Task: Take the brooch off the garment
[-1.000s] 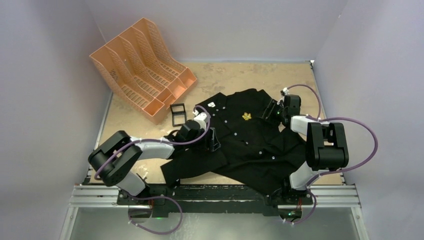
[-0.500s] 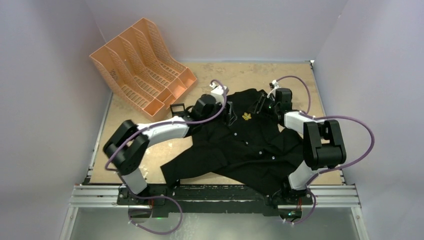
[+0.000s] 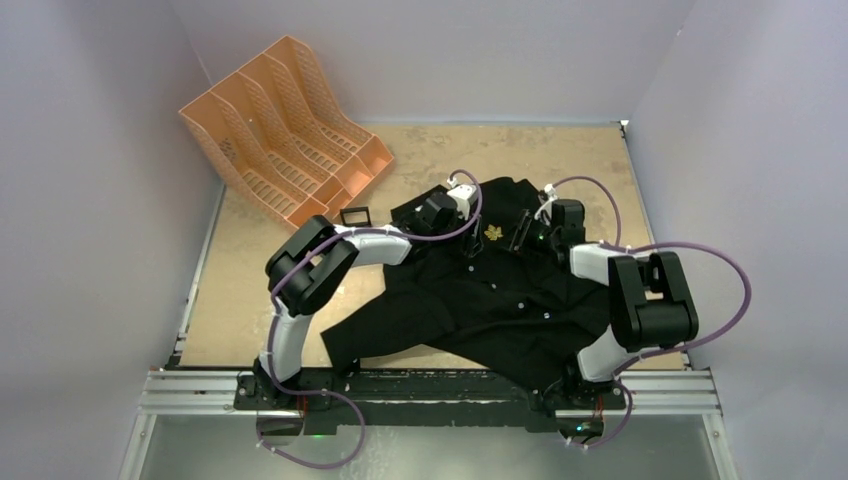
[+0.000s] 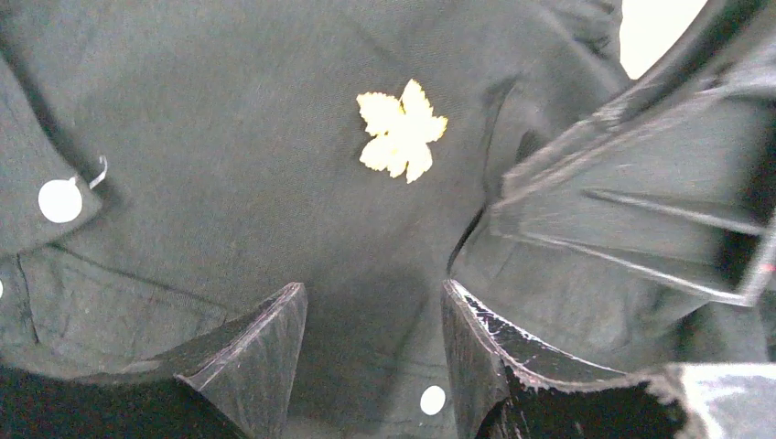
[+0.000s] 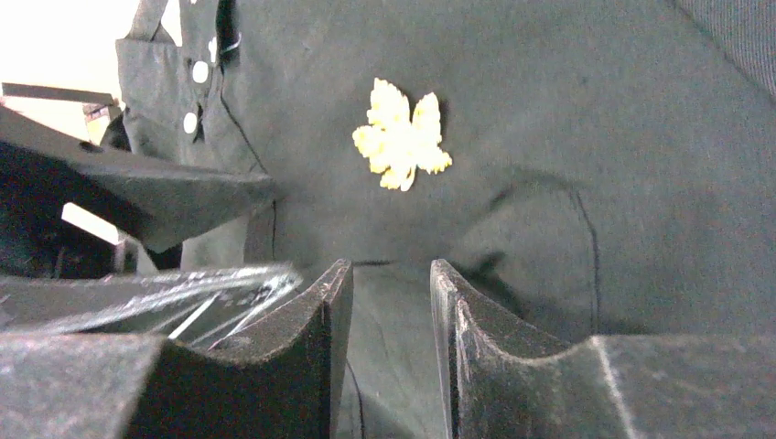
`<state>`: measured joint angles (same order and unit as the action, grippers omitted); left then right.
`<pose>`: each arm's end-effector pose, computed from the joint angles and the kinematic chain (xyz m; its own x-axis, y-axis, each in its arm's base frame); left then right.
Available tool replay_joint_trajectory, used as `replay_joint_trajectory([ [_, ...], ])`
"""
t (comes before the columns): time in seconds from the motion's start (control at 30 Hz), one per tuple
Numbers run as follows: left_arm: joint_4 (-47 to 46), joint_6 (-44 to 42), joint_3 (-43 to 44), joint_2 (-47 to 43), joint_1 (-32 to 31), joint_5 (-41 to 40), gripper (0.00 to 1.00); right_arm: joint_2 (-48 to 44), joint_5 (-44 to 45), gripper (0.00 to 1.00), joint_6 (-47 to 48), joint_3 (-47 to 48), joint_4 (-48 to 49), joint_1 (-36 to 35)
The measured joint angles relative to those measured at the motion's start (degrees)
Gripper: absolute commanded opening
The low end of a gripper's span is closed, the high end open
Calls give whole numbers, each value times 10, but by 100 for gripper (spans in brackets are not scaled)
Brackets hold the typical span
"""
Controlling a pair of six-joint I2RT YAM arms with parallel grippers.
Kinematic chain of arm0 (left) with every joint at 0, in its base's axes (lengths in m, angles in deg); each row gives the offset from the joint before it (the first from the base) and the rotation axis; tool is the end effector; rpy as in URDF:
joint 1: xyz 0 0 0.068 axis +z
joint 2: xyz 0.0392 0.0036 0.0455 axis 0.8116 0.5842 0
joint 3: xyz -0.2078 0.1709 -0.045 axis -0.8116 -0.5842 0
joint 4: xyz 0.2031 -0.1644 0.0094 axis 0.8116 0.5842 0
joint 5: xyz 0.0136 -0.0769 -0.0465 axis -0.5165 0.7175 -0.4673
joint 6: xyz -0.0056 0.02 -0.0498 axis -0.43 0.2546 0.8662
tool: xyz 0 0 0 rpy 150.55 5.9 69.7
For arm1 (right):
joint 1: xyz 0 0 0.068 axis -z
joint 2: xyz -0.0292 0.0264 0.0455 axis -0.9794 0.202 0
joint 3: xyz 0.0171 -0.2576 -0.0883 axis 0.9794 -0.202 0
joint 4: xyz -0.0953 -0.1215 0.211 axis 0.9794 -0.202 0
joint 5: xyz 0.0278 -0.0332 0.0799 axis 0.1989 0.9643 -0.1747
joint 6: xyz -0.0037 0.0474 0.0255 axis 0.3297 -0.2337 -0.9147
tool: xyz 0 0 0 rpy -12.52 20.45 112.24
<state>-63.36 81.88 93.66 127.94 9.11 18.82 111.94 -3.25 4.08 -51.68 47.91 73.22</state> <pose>0.3139 -0.3219 0.1524 -0.6729 0.0929 -0.7339 0.5482 0.7287 -0.4104 0.3068 0.0426 0.1517 -0.7155 0.3929 -0.5777 -0.0727 0.7805 0.6209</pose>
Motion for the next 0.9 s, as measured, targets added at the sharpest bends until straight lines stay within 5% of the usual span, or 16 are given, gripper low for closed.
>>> replay_joint_trajectory([
  [0.57,-89,42,-179,-94,0,-54,56,-59,-8,43,-37,-95,26,0],
  [0.9,-71,43,-181,-108,6,-66,62,-122,-16,53,-50,-129,-14,-1],
])
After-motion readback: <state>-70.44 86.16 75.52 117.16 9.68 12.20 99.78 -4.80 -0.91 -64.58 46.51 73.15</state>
